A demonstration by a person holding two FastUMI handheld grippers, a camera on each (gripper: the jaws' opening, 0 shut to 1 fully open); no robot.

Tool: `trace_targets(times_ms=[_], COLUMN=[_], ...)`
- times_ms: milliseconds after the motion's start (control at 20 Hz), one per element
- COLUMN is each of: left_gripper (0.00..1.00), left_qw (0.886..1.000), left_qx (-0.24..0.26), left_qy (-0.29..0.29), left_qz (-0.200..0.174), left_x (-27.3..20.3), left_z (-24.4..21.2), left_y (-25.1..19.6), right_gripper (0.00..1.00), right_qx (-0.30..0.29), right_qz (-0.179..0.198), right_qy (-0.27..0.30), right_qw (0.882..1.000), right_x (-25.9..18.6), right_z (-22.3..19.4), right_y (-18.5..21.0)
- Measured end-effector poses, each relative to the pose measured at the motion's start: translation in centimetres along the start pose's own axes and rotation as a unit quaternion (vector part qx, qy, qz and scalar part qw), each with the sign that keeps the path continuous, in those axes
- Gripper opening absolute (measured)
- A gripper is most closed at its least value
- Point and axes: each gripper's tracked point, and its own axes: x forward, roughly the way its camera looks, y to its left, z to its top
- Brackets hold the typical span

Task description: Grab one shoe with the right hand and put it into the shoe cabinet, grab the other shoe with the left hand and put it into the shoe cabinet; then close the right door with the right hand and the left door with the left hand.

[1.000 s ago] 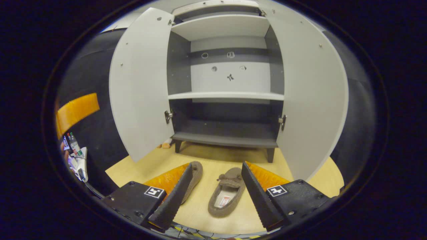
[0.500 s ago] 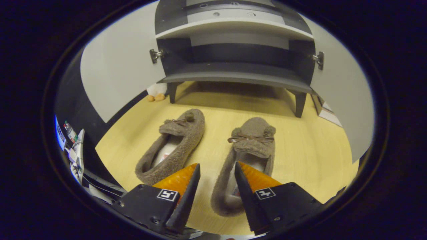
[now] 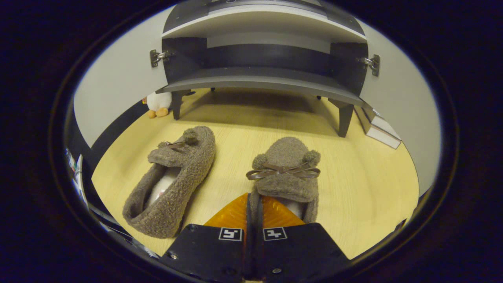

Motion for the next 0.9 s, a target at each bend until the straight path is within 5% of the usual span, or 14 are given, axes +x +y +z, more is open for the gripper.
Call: trace_targets(times_ms=[450,900], left_gripper=[0.95,0.95], left_qw=[1.000,1.000], left_qx=[0.007,0.013], left_qy=[0.003,0.009], left_qz=[-0.005,-0.013], left_x=[0.8,1.5], left_z=[-0.7,-2.0], left_y=[-0.3,-1.6], right_gripper=[0.04,0.04], right_qx=[-0.025,-0.041], right_qz=[0.025,0.035], right_qy=[-0.106,-0.257], right_qw=[0.994,0.965], right_x=[-6.8,-19.4], right_z=[3.0,21.1], right_y=[-0.6,-0.6])
